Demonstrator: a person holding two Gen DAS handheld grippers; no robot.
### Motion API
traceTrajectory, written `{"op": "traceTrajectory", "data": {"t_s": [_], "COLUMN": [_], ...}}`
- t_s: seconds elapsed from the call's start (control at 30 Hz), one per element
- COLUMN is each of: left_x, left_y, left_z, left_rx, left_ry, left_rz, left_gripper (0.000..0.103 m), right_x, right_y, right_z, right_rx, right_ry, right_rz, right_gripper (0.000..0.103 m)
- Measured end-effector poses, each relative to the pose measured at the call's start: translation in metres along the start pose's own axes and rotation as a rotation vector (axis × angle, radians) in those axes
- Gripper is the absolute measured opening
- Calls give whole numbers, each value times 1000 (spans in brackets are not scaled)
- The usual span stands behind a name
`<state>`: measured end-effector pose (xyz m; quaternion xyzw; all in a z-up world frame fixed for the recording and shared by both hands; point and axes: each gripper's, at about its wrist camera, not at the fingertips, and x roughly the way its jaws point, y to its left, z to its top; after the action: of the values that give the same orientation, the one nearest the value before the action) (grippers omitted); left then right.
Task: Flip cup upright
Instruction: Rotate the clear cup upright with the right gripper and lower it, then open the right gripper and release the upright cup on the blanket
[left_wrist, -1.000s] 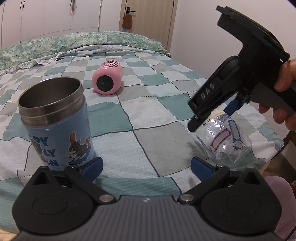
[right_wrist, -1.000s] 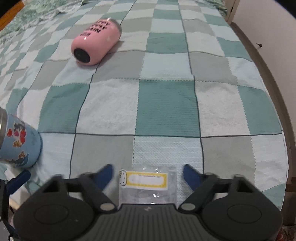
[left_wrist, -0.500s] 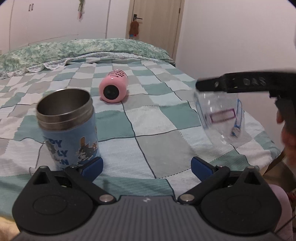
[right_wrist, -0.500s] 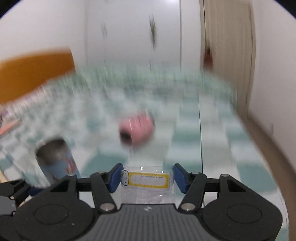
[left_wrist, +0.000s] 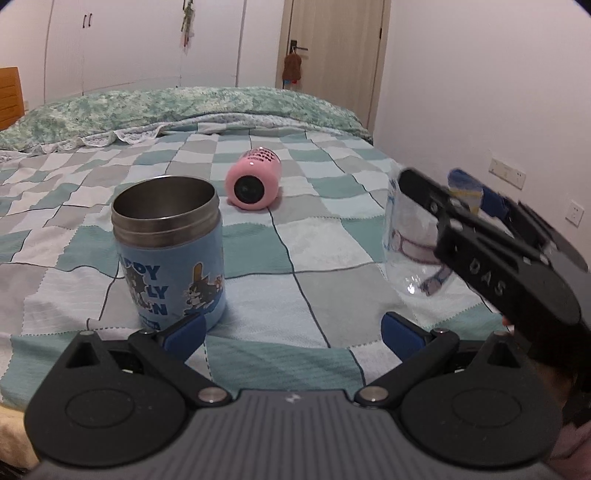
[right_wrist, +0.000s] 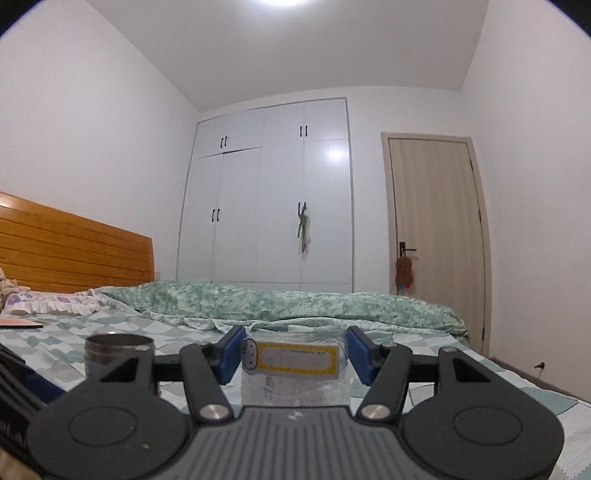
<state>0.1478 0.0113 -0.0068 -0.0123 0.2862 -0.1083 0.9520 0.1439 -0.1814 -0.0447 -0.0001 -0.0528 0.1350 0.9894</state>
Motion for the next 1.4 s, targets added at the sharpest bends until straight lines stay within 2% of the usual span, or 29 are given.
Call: {"op": "traceTrajectory", "data": {"t_s": [0.27, 0.5, 0.73, 0.87, 0.9, 0.97, 1.07, 1.17, 1.4], "left_x": [4, 5, -2, -6, -8, -11, -17, -29, -80], "left_y": [-4, -2, 0, 0, 0, -1, -2, -2, -11], "left_z": [-11, -23, -27, -25, -25, -25, -25, -25, -32], "left_rx": [0, 16, 14, 12, 13, 15, 18, 16, -2], "left_ry": [-80, -87, -95, -111, -114, -122, -129, -151, -276], "left_rz": [5, 25, 24, 28, 28, 27, 30, 30, 48], "left_gripper": [103, 103, 103, 103, 103, 103, 103, 103, 103], "right_x": [-3, -3, -13, -19, -20, -24, -30, -41, -91], "right_y": [0, -3, 5, 7, 6, 6, 4, 2, 9], "right_z": [-18, -45, -58, -54, -53, -50, -44, -30, 20], "right_rx": [11, 21, -23, -21, -21, -15, -5, 21, 12], "right_ry": [-6, 51, -4, -11, -13, -25, -28, -22, -2], "right_rz": [-14, -34, -35, -47, -49, -48, -49, -51, -60], "right_gripper": [59, 59, 59, 69, 82, 91, 93, 103, 103]}}
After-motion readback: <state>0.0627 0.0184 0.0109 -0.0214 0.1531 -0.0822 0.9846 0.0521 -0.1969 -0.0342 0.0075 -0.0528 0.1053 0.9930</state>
